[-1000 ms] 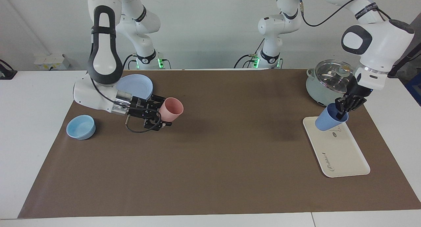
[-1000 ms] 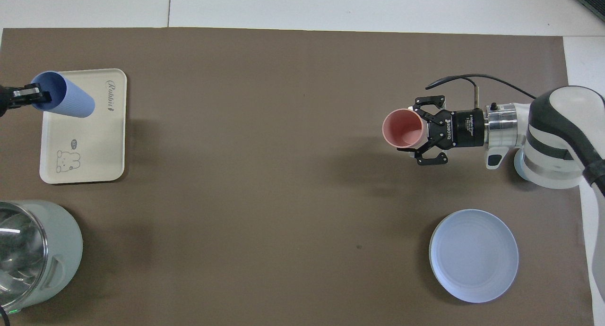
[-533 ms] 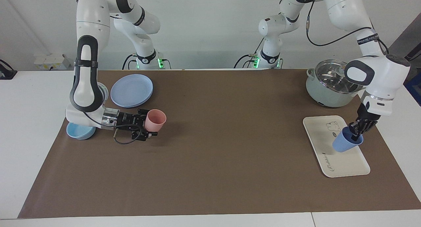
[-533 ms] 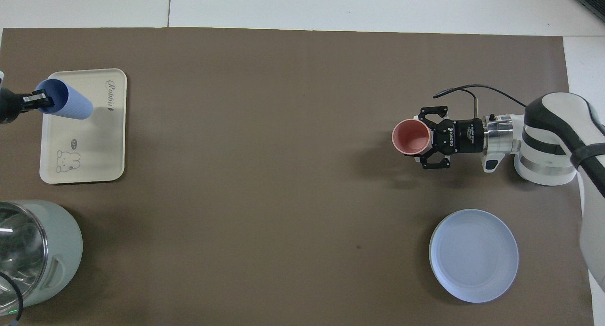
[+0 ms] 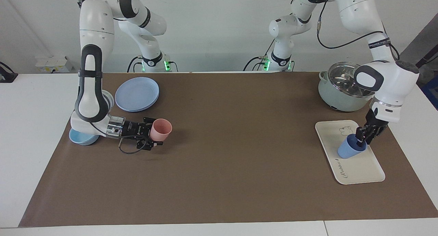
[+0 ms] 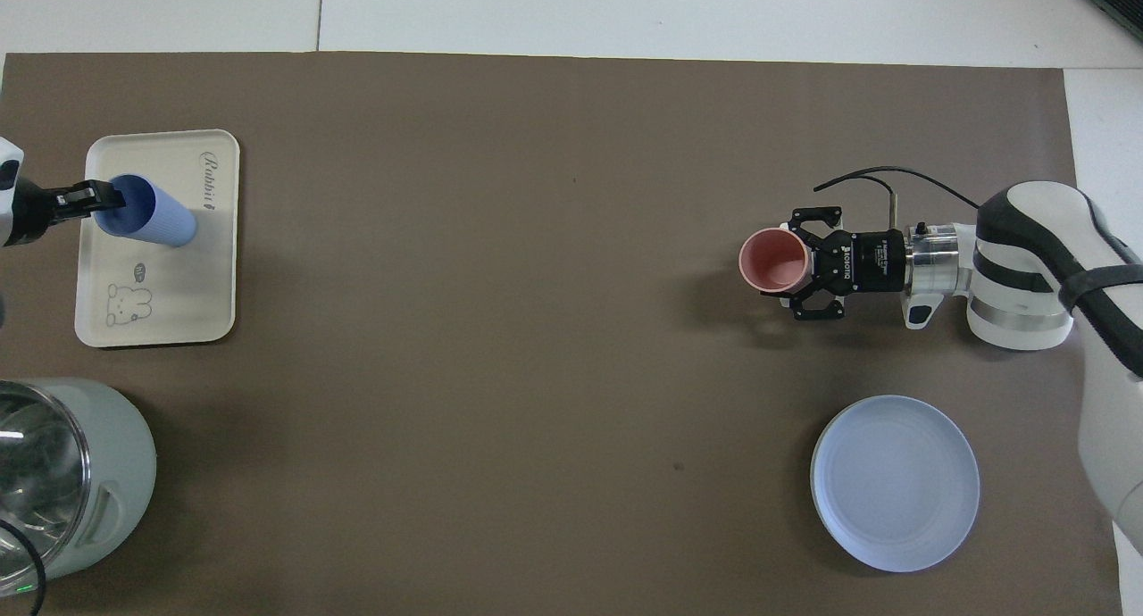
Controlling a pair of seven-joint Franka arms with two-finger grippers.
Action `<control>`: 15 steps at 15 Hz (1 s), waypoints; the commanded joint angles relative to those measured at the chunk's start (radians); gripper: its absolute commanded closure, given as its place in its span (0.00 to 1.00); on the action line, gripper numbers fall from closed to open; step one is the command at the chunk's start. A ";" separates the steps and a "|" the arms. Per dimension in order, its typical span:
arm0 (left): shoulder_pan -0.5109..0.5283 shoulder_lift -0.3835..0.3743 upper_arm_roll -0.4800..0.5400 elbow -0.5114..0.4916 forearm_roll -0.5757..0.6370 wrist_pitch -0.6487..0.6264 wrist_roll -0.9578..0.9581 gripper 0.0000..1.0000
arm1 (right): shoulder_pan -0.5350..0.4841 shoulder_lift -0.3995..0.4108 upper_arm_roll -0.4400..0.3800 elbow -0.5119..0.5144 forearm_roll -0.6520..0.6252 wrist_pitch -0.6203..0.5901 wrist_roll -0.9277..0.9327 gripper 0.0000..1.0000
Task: Place cup on tray
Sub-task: 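Lower the blue cup onto the cream tray with the left gripper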
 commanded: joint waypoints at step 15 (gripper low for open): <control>-0.237 -0.293 -0.028 0.199 0.270 -0.762 0.102 0.00 | 0.042 0.044 0.006 -0.047 0.093 0.141 -0.106 1.00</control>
